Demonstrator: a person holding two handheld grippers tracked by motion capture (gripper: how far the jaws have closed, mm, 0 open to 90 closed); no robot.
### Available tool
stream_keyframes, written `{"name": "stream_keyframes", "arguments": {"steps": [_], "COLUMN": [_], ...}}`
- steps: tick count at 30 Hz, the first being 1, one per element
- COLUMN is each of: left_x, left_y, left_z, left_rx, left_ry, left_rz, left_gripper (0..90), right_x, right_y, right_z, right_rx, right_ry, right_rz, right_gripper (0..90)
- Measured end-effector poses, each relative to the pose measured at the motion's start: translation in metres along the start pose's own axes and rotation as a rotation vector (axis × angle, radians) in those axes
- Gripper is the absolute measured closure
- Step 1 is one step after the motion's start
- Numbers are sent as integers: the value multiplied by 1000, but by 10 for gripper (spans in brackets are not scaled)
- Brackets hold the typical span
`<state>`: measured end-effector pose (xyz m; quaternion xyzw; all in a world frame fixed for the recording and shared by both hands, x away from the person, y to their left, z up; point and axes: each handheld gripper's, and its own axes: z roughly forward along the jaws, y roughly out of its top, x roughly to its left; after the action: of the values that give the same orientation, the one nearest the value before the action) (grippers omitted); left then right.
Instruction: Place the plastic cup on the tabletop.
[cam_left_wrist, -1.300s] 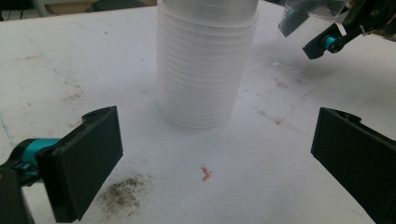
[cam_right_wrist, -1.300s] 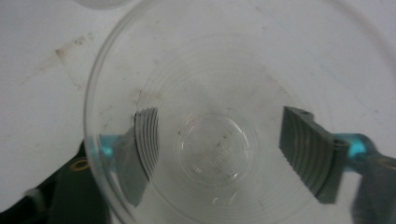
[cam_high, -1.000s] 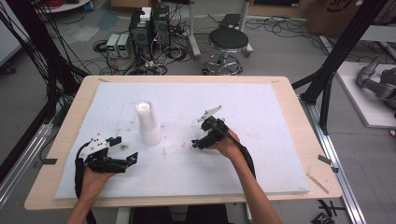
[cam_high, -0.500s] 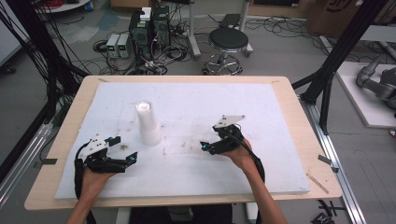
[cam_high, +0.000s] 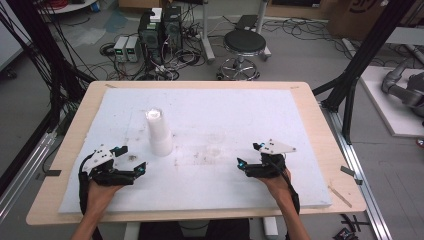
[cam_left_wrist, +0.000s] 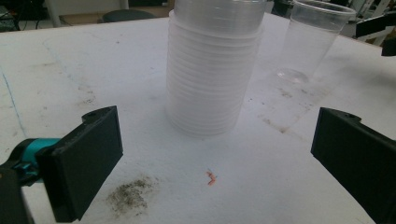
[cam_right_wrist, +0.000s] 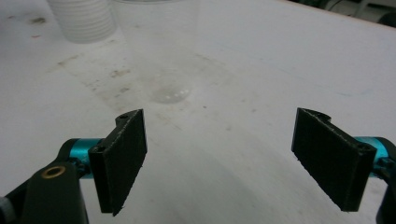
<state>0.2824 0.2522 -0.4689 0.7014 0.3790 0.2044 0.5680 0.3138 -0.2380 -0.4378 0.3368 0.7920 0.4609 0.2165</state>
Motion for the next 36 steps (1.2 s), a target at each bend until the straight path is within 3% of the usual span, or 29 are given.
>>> {"name": "stream_keyframes", "arguments": {"steps": [5,12,24,36], "left_x": [2,1,0,-1], "left_y": [1,1,0,-2], "left_z": [1,1,-1,-4], "left_rx": [13,16,-7,-43], "left_ry": [0,5,16,20], "left_rz": [-25,-17,-1,5], "left_gripper": [20,20,20,20], "right_x": [-6,-9,-13,-14], "right_y": [-13,-20,-23,-21], "right_z": [-9,-15,-11,-6], "right_rx": [-3,-21,-45,-32], "right_ry": [-36,-69,-68,-56], "right_rz": [32,58,59,53], "right_gripper": [181,181,182,181]}}
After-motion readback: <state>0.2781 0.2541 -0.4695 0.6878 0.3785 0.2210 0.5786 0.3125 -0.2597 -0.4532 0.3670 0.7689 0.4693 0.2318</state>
